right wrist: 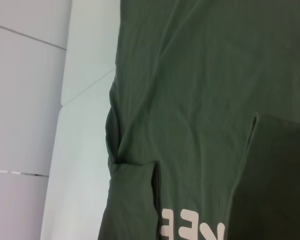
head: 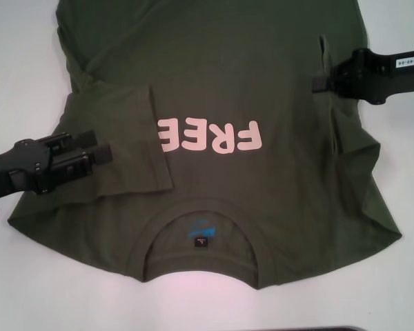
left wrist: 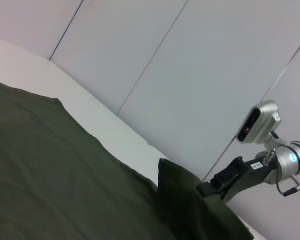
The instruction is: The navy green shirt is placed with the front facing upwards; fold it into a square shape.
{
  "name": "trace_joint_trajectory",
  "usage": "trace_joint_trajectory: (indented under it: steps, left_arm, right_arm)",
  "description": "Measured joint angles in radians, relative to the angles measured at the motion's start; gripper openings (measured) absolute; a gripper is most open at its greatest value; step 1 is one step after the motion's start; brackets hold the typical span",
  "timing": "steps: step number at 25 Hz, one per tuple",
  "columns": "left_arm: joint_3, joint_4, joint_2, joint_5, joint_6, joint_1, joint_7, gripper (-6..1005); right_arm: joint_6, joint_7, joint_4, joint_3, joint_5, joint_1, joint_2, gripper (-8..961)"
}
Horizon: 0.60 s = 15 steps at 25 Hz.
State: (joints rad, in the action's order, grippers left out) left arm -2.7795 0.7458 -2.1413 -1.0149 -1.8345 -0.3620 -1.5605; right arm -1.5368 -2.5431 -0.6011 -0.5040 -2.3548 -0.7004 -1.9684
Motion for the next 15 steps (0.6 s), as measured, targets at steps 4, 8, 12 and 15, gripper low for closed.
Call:
trace_joint_trajectory:
  steps: [4,8,12,15]
  left_arm:
    - [0.000,0.001,0.000,-0.001,0.000,0.003,0.000,626]
    - [0.000,0.001,0.000,-0.002,0.000,0.004,-0.001,625]
    - [0.000,0.001,-0.001,-0.002,0.000,0.003,-0.001,625]
    - [0.000,0.002,-0.001,-0.002,0.000,0.003,-0.003,625]
  right_arm:
    - [0.038,0.008,0.046,-0.012,0.000,-0.001,0.000,137]
    - [0.066,0.012,0.061,-0.017,0.000,-0.003,-0.005,159]
    - [0.071,0.040,0.062,-0.017,0.022,-0.005,-0.009,182]
    - [0.065,0.059,0.062,-0.020,0.040,-0.005,-0.010,301]
